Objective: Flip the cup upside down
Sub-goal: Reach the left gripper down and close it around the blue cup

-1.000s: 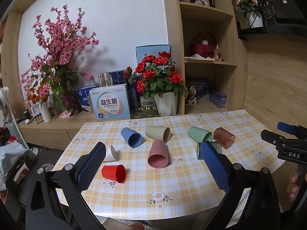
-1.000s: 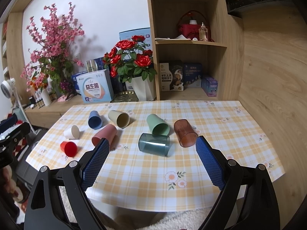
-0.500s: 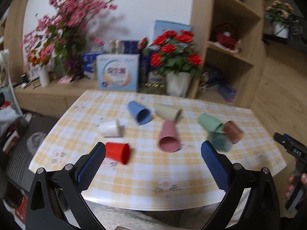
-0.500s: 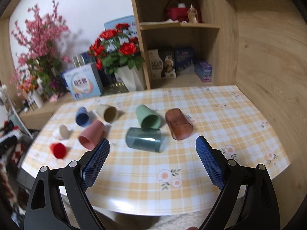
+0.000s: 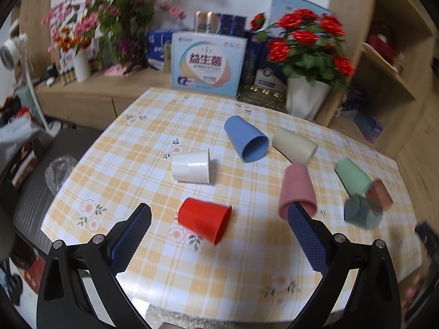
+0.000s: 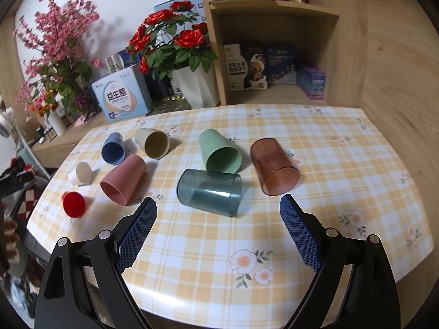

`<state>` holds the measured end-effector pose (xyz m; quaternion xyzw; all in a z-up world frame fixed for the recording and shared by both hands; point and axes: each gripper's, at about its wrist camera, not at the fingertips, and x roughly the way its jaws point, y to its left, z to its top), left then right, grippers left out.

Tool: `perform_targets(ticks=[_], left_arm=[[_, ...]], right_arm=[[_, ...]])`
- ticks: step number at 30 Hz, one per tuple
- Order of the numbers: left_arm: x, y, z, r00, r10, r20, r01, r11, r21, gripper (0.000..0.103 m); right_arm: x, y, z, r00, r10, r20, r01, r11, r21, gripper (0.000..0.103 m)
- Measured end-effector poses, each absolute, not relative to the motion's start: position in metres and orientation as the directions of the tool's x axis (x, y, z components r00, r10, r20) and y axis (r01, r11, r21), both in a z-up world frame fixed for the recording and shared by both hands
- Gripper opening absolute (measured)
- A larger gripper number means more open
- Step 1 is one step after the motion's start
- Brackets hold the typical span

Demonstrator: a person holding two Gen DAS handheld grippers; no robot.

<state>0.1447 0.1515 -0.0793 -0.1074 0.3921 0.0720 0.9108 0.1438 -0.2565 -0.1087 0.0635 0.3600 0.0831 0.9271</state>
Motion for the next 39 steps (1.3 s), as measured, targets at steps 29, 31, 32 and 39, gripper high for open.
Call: perform_targets(ticks=[29,31,32,39], left_arm=[[0.430,0.166,-0.200,0.363,-0.211,-0.907,-0.464,0.803,-0.373,0.070],[0.434,0.166,-0.204,0.359,-0.204,-0.911,-0.476,0.799,-0.367,0.070],[0.436,0.166,-0.206,0.354,-0.204,-0.913,-0.479,0.798,-0.364,0.069],[0.435,0.158,-0.215,0.325,-0.198,-0.925,-0.460,0.822,-0.337,0.068]], right_arm=[[0.218,-0.285,-0.165,0.612,0.164,-0.774,-0.054,0.985,0.165,0.088],[0.218,-0.283,-0.166,0.609,0.169,-0.775,-0.061,0.984,0.167,0.088],[0.219,-0.282,-0.167,0.606,0.170,-0.777,-0.062,0.984,0.167,0.088],[0.220,-0.289,-0.172,0.597,0.166,-0.785,-0.036,0.983,0.180,0.088]])
